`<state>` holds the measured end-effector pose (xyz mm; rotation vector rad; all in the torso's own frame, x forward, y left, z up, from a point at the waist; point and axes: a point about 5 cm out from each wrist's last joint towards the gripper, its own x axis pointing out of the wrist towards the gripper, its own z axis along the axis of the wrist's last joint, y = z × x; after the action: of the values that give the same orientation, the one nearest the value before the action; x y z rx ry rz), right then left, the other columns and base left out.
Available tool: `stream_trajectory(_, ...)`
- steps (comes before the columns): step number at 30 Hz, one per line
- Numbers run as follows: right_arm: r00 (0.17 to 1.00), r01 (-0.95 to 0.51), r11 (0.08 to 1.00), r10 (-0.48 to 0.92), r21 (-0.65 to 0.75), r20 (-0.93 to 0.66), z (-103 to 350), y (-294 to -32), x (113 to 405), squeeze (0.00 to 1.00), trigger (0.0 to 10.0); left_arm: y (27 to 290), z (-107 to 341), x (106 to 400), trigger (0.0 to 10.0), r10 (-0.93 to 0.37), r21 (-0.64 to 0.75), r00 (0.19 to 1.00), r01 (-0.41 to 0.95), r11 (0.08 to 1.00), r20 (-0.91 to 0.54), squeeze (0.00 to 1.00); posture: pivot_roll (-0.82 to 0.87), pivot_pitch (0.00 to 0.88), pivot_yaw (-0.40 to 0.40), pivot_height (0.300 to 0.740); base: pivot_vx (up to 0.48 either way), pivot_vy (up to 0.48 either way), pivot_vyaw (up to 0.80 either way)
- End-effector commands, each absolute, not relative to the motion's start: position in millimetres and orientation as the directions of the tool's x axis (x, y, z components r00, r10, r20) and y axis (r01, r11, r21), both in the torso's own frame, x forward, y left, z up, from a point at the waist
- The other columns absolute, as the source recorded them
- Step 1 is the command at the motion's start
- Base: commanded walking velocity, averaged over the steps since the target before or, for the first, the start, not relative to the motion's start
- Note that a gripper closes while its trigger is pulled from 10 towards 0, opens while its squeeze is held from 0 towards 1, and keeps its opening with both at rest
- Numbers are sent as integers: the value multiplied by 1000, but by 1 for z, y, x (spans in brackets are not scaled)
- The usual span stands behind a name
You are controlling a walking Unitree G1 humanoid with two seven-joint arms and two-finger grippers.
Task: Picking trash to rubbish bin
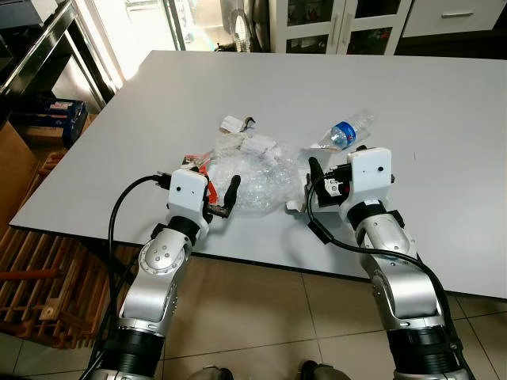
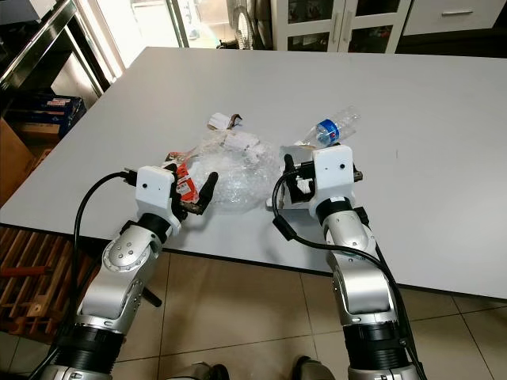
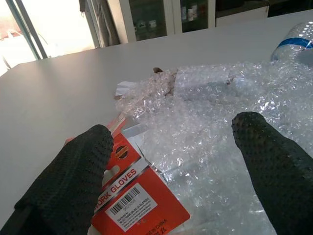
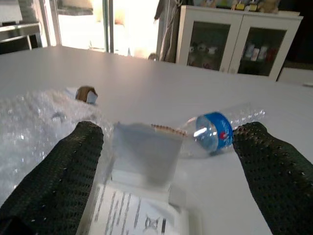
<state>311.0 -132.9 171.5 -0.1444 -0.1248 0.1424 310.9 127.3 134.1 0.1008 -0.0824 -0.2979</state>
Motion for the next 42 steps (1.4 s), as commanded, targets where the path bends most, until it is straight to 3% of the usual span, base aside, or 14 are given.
stream_trajectory(1,968,-146,977,174,-157,179,186,-125,311,0,10000,128,139,313,10000,-296,130,952,285,950,77,0,6,103,85,740,0,0,0)
stream_trajectory(17,963,-211,969,228,-130,140,173,-110,309,0,10000,126,139,313,10000,-298,126,951,287,950,78,0,8,103,91,740,0,0,0)
stream_trajectory(23,978,-202,966,206,-161,11,149,-113,307,0,10000,127,139,313,10000,-296,125,952,285,950,77,0,9,104,89,740,0,0,0)
stream_trajectory(26,979,-201,973,197,-110,-52,135,-116,304,0,10000,126,138,312,10000,-296,124,952,286,950,76,0,9,106,90,740,0,0,0)
stream_trajectory(36,972,-210,976,203,-54,-115,119,-116,300,0,10000,125,139,313,10000,-304,126,950,293,948,76,0,9,107,95,740,0,0,0)
stream_trajectory(37,971,-213,976,206,-47,-123,117,-116,299,0,6863,126,139,313,10000,-304,127,950,293,948,76,0,9,108,96,740,0,0,0)
stream_trajectory(38,970,-213,976,206,-45,-125,116,-116,299,0,1647,126,140,313,10000,-304,128,950,293,948,76,0,9,108,96,740,0,0,0)
stream_trajectory(39,970,-214,976,207,-43,-126,116,-116,299,0,1647,126,140,313,10000,-304,128,950,293,948,76,0,9,108,96,740,0,0,0)
stream_trajectory(40,970,-214,976,207,-43,-128,116,-116,299,0,39,126,139,313,10000,-304,128,950,293,948,76,0,9,108,96,740,0,0,0)
stream_trajectory(42,969,-214,976,207,-42,-131,115,-117,298,0,0,126,139,313,10000,-303,129,950,293,948,75,0,9,109,95,740,0,0,0)
